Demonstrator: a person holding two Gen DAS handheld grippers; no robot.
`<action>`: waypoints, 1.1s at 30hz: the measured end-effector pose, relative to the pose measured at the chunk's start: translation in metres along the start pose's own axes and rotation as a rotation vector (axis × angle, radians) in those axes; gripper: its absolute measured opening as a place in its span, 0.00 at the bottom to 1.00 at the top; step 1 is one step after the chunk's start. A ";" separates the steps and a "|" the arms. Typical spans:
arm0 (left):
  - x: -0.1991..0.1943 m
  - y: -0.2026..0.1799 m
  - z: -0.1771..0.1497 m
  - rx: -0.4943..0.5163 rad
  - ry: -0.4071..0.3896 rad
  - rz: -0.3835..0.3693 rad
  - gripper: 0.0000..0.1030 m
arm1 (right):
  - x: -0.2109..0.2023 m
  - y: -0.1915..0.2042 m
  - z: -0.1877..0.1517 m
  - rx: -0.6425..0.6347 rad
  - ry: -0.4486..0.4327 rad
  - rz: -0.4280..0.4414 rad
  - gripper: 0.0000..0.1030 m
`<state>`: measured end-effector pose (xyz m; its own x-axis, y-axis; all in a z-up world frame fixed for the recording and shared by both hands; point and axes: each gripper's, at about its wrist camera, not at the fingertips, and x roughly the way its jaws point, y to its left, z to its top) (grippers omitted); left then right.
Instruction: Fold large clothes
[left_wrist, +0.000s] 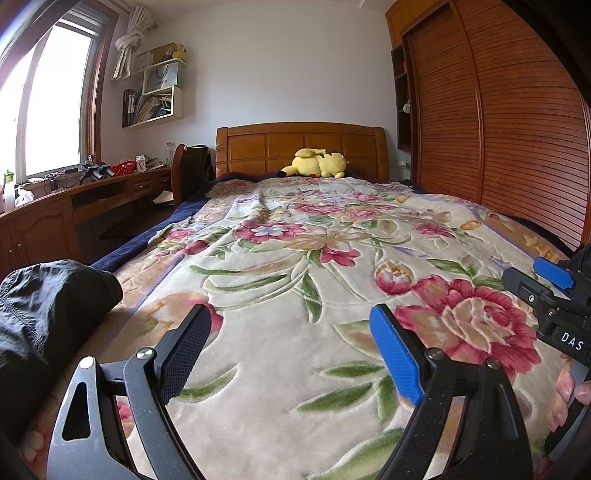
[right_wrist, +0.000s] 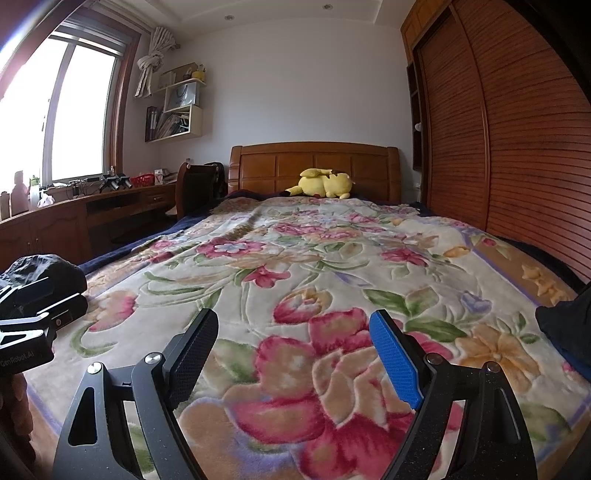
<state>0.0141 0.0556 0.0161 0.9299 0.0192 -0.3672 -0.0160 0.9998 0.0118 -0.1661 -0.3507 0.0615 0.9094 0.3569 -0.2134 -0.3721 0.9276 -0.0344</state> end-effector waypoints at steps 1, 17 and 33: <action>0.000 0.000 0.000 0.000 0.000 0.000 0.86 | 0.000 0.000 0.000 0.001 0.000 0.000 0.83; -0.003 0.003 0.004 -0.006 -0.013 0.003 0.86 | -0.001 0.000 0.000 0.000 -0.003 -0.004 0.83; -0.003 0.003 0.003 -0.007 -0.015 0.004 0.86 | -0.001 -0.001 0.000 -0.001 -0.003 -0.004 0.83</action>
<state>0.0128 0.0582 0.0202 0.9354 0.0231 -0.3529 -0.0221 0.9997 0.0068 -0.1668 -0.3517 0.0613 0.9116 0.3534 -0.2103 -0.3684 0.9290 -0.0360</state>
